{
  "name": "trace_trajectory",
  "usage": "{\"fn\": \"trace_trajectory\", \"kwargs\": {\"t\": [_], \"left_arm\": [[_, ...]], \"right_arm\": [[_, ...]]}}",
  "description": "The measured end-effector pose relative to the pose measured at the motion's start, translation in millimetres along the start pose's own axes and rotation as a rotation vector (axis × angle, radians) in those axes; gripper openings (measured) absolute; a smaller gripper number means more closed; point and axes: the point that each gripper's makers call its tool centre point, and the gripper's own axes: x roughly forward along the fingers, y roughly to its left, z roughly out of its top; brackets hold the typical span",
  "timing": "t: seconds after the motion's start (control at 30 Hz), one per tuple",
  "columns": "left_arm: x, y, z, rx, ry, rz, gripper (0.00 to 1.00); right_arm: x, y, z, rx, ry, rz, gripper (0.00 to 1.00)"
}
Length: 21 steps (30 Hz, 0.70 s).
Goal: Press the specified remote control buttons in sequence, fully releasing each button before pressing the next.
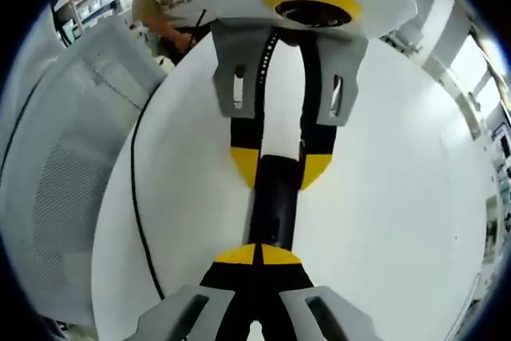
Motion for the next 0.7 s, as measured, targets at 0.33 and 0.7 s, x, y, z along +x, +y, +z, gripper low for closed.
{"fn": "trace_trajectory", "kwargs": {"t": [0.33,0.7], "left_arm": [[-0.2,0.2,0.4,0.009,0.004,0.006,0.23],[-0.5,0.3,0.6,0.012,-0.002,0.008,0.23]], "right_arm": [[-0.3,-0.7,-0.4,0.022,-0.021,-0.010,0.00],[-14.2,-1.0,7.8,-0.012,-0.035,-0.026,0.00]]}}
